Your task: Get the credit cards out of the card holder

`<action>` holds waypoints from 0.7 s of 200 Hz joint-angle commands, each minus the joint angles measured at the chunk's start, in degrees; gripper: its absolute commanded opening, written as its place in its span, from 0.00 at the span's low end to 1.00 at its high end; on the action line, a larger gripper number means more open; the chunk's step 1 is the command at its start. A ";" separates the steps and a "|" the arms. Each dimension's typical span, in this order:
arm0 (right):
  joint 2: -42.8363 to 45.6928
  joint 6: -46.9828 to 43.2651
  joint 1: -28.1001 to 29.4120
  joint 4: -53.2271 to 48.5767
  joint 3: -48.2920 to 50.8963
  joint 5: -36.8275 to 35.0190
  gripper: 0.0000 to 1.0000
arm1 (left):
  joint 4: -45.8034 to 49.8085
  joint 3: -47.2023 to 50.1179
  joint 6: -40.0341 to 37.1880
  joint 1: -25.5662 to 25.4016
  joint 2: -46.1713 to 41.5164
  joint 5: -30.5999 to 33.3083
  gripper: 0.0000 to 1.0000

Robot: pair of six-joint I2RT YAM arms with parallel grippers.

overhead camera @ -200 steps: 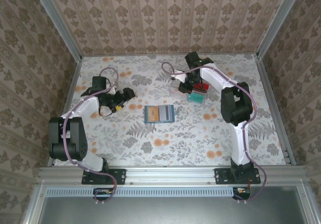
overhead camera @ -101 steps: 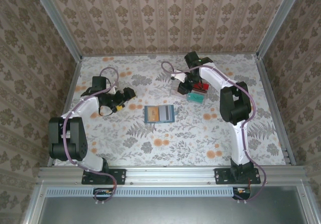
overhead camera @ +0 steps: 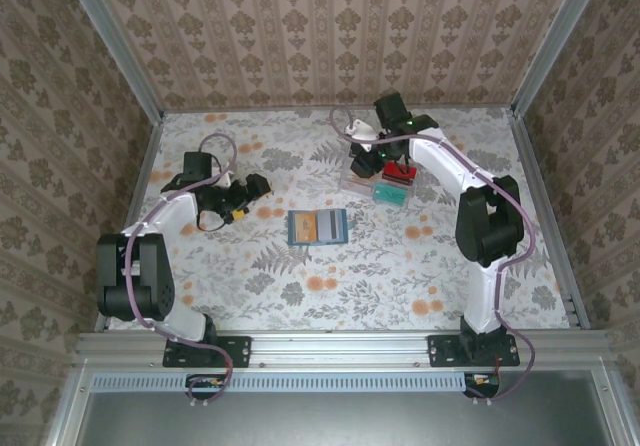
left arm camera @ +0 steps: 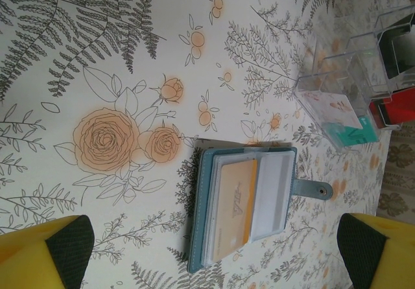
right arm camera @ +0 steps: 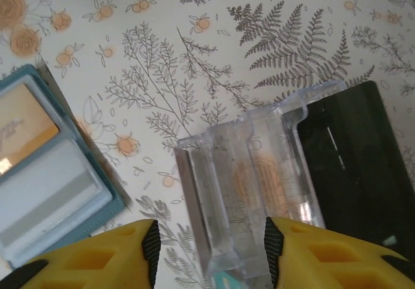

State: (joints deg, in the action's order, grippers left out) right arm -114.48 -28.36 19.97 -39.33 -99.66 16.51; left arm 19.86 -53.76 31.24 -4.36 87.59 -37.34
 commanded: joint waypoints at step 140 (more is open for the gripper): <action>-9.40 23.19 5.70 -2.86 -2.11 -10.82 0.47 | -0.35 0.23 0.05 0.23 -1.21 0.08 1.00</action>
State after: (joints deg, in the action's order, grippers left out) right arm -122.04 -7.07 26.00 -40.40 -98.78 10.31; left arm 19.68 -53.76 31.27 -4.36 87.48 -37.30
